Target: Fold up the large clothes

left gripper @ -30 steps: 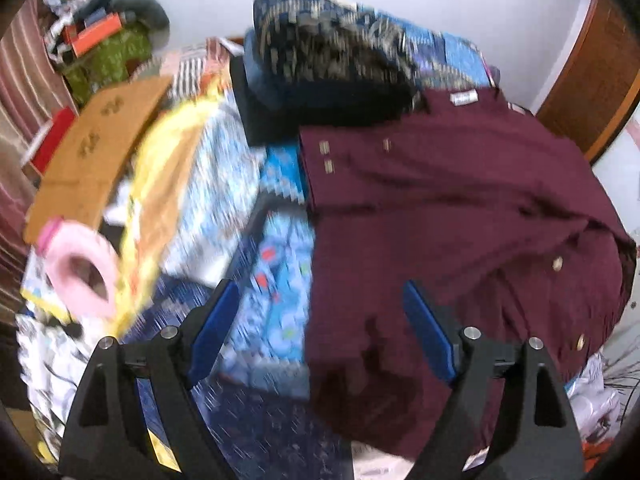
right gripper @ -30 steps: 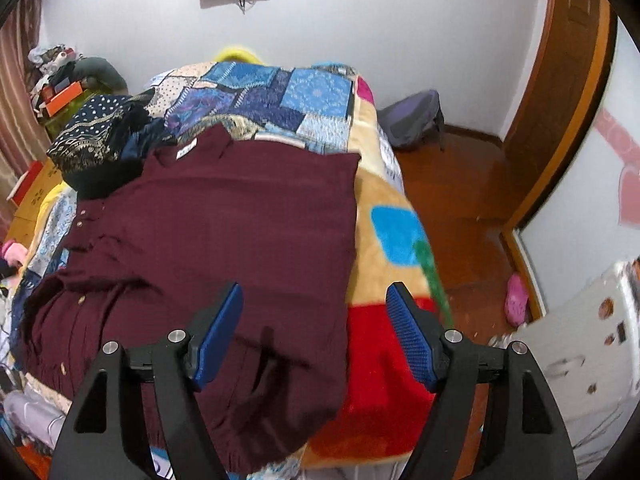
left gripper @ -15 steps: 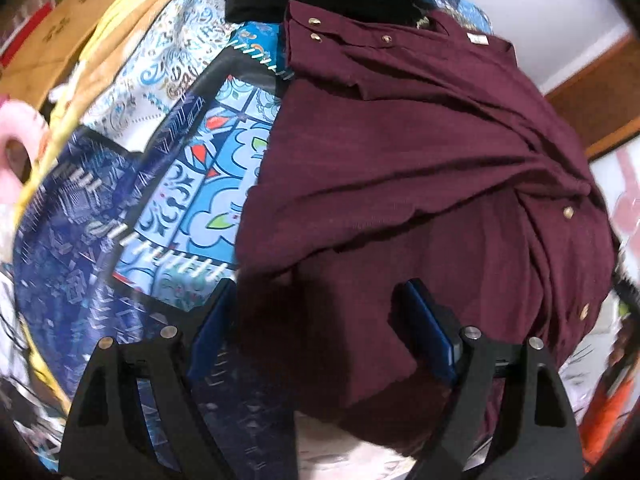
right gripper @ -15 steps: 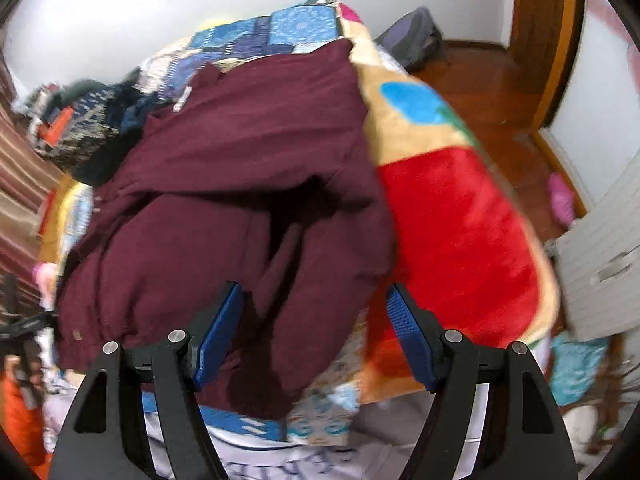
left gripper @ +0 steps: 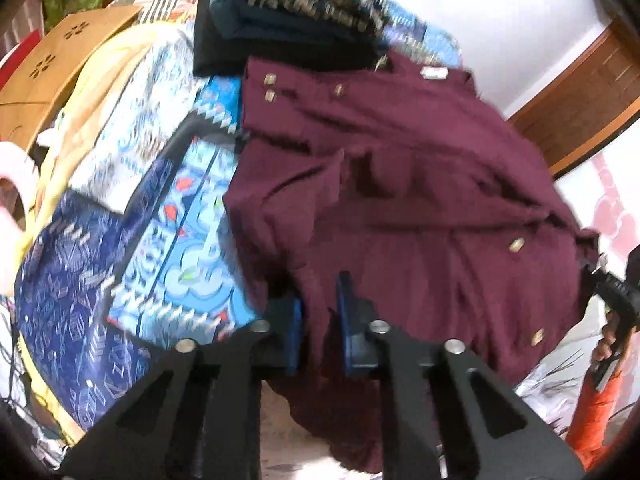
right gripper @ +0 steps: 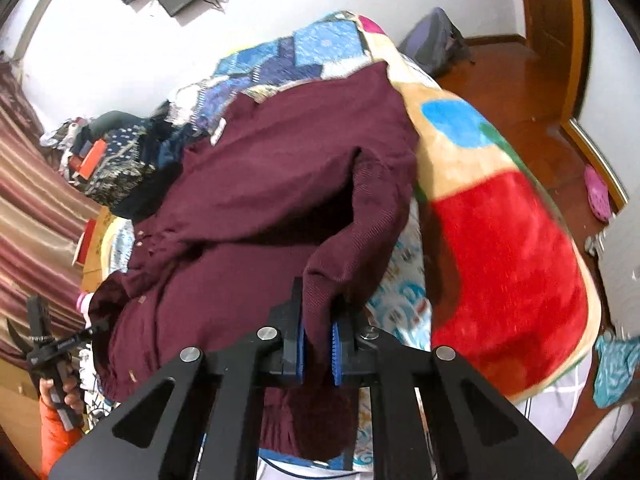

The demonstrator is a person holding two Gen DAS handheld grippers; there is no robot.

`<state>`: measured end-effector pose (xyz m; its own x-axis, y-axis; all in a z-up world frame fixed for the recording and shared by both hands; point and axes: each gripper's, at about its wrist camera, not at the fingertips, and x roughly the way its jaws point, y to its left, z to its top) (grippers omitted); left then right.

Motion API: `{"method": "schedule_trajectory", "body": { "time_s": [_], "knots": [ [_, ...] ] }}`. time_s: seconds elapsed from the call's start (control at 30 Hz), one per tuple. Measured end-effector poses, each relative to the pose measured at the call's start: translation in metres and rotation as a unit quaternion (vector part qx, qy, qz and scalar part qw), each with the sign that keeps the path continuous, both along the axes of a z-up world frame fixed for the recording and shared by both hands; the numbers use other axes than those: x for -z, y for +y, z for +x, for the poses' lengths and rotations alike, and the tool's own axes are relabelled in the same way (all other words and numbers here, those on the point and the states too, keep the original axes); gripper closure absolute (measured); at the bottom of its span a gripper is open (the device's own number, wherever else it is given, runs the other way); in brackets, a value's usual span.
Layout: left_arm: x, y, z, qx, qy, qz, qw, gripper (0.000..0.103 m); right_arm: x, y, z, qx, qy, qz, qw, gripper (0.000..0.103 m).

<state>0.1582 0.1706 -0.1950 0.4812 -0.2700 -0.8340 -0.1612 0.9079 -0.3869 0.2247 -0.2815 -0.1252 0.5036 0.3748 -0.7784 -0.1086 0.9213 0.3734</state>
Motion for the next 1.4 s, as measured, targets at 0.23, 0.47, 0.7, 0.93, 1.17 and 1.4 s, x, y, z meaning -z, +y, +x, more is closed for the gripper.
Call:
{"method": "schedule_trajectory", "body": {
  "time_s": [0.23,0.47,0.7,0.93,1.17,1.4],
  "knots": [
    [-0.039,0.019,0.032,-0.016,-0.059,-0.019,0.9979,0.097,-0.044,0.014,0.027,-0.022,-0.067,-0.014,0.997,0.096],
    [-0.061,0.042,0.087,-0.048,-0.097,-0.02,0.9939,0.097,-0.076,0.021,0.094,-0.022,-0.111,-0.026,0.993,0.097],
    [-0.04,0.07,0.164,-0.085,-0.082,0.003,0.993,0.097,-0.052,0.036,0.179,-0.01,-0.089,-0.041,0.995,0.097],
    [0.018,0.094,0.215,-0.128,-0.015,-0.002,0.9917,0.095,-0.003,0.034,0.24,0.029,-0.029,-0.044,0.998,0.096],
    [0.023,0.075,0.214,-0.095,0.006,0.066,0.9932,0.092,-0.006,0.033,0.241,0.03,-0.016,-0.045,0.998,0.09],
    [-0.021,0.069,0.184,-0.111,-0.039,0.094,0.9886,0.039,-0.037,0.046,0.219,0.024,-0.04,-0.093,0.995,0.047]
  ]
}}
